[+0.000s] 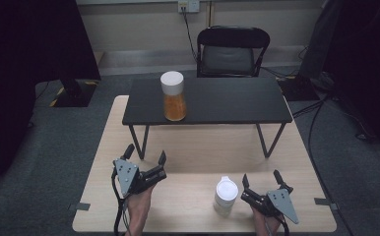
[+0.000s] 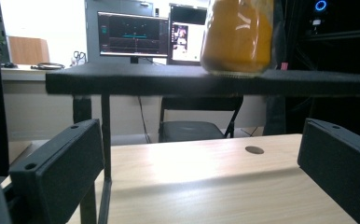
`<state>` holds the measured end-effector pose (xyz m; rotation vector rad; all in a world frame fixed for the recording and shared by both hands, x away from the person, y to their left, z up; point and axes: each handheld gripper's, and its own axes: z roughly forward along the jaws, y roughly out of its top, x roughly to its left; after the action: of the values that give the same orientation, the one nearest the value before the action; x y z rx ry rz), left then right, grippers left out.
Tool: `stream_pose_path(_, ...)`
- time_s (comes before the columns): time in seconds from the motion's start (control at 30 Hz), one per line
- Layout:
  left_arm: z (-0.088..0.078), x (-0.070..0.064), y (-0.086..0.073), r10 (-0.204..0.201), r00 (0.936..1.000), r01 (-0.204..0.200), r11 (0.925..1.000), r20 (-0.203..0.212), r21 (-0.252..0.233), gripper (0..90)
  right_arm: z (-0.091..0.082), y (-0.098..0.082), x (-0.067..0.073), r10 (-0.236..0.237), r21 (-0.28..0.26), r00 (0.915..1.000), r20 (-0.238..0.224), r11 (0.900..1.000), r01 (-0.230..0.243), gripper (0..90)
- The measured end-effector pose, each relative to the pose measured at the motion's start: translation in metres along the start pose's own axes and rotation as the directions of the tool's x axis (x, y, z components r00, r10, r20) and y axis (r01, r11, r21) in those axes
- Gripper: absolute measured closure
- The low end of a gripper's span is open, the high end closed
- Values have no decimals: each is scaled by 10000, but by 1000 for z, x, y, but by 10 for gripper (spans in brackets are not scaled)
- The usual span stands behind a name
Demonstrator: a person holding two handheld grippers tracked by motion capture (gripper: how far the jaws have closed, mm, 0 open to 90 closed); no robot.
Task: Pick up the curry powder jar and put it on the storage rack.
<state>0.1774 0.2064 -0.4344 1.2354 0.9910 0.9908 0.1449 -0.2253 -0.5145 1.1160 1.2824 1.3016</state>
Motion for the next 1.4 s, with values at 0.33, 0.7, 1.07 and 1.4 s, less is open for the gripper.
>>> stream_pose_path(0.33,-9,4,-20,2,10000,0,9992,-38,399,0,0,0,0,2,1,10000,-24,10000,-2,0)
stream_pose_path(0.7,-20,8,-45,23,9997,-7,9976,-234,688,0,0,0,-1,7,4,10000,-47,10000,-7,0)
stream_pose_path(1.07,-27,6,-65,62,9975,5,9955,-703,946,0,0,0,-1,8,5,10000,-44,10000,-8,0)
stream_pose_path(1.4,-29,9,-71,136,9978,-69,9947,-654,1024,0,0,0,-1,7,5,10000,-33,10000,-7,0)
